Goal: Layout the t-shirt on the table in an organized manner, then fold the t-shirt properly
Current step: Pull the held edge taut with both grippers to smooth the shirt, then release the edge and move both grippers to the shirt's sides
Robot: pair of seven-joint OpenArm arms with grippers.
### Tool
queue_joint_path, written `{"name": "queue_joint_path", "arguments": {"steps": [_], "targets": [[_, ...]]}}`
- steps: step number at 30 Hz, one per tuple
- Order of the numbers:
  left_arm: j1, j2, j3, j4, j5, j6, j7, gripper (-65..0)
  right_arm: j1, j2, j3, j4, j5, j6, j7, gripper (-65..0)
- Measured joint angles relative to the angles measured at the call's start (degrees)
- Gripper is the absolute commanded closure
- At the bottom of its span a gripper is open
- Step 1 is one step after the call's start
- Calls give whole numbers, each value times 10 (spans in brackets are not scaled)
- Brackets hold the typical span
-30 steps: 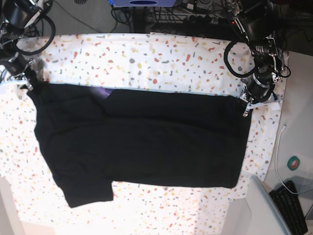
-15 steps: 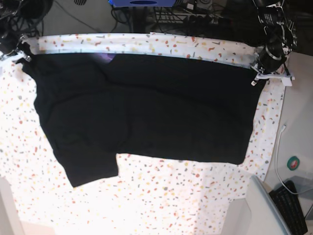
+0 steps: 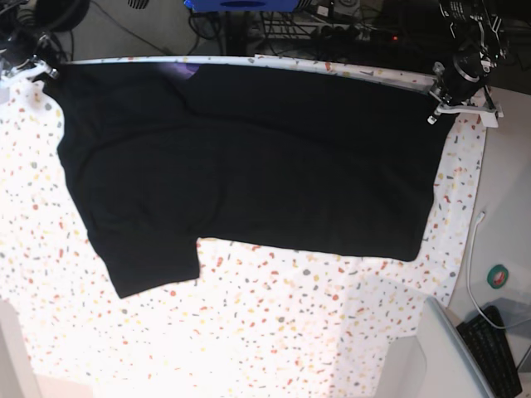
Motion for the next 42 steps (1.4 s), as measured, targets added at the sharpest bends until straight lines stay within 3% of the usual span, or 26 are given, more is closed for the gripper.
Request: {"name": "queue_joint_path", "arguments": {"steps": [1,4,6,7,11,13,16,19,21,25,27,30,36,40,42], "targets": [[0,0,0,0,0,0,0,-21,0,0,0,0,0,0,0,-27],[1,2,-23,0,0,0,-1,-291,-1,1,0,8,-4,-1,3,-279],[4,0,-59,0,2,5,-7,-339,-3,3,1,34,-8,-1,4,-390],[6,-1,-74,-1,3,9,-8,-336,-3,3,7,44,-7,-1,5,-404],[2,-4,-130,0,4,9,-4,-324,0,1,44,83,-7,-1,6,-366],[-4,-22,-140,-1,8,8,0,-313,-1,6,48,108,-12,-2,3,-347],[-13,-59,-126,5,9,11,-9,-244,33,32,41,120,-14,-2,-4,-299],[-22,-90,-45,25,30,12,-8,-176,103,85,-42,101,-36,-1,5,-287],[-47,-96,11,31,55,7,-6,-155,166,109,-115,59,-91,-2,23,-288],[-89,-96,60,34,90,0,-9,-155,262,114,-268,-70,-219,5,119,-396],[-94,-97,68,34,92,7,-6,-155,299,108,-303,-140,-280,5,152,-420],[-99,-98,68,32,93,9,-4,-176,340,111,-308,-230,-318,1,185,-420],[-103,-100,66,32,94,8,-4,-375,348,118,-310,-292,-318,-3,231,-420],[-116,-100,68,8,94,8,-3,-372,352,118,-311,-302,-316,-3,233,-413],[-127,-100,68,-9,93,7,-3,-372,352,118,-311,-302,-316,-3,235,-330]]}}
